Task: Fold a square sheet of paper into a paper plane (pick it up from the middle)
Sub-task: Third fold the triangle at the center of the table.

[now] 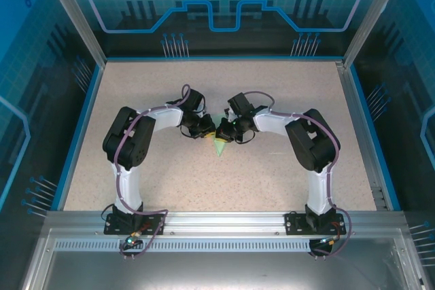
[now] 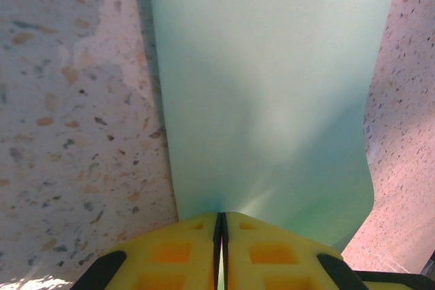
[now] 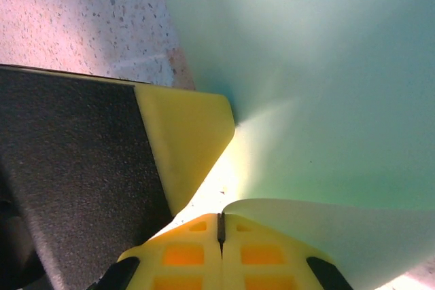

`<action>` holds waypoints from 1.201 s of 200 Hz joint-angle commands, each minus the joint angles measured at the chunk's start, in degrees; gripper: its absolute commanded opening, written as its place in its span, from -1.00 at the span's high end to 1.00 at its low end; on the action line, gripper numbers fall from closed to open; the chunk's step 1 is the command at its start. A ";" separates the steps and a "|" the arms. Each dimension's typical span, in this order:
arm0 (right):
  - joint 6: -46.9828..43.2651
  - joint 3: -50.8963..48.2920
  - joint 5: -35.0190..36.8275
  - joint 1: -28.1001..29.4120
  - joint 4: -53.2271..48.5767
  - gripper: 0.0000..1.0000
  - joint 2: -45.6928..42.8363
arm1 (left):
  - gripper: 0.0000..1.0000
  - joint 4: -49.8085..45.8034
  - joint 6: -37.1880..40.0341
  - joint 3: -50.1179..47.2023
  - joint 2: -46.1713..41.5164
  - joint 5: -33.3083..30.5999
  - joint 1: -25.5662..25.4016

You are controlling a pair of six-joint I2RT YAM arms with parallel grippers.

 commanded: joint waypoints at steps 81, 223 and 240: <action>0.68 -1.28 1.24 0.98 4.67 0.91 2.51 | 0.75 -2.96 0.61 1.43 1.74 -0.44 0.31; 1.07 -0.49 1.55 1.02 5.45 0.91 4.26 | 0.76 -2.96 0.68 1.08 1.91 -0.20 0.29; 1.20 -0.49 1.65 1.02 5.63 0.91 4.27 | 0.75 -2.98 0.65 1.07 1.94 -0.15 0.31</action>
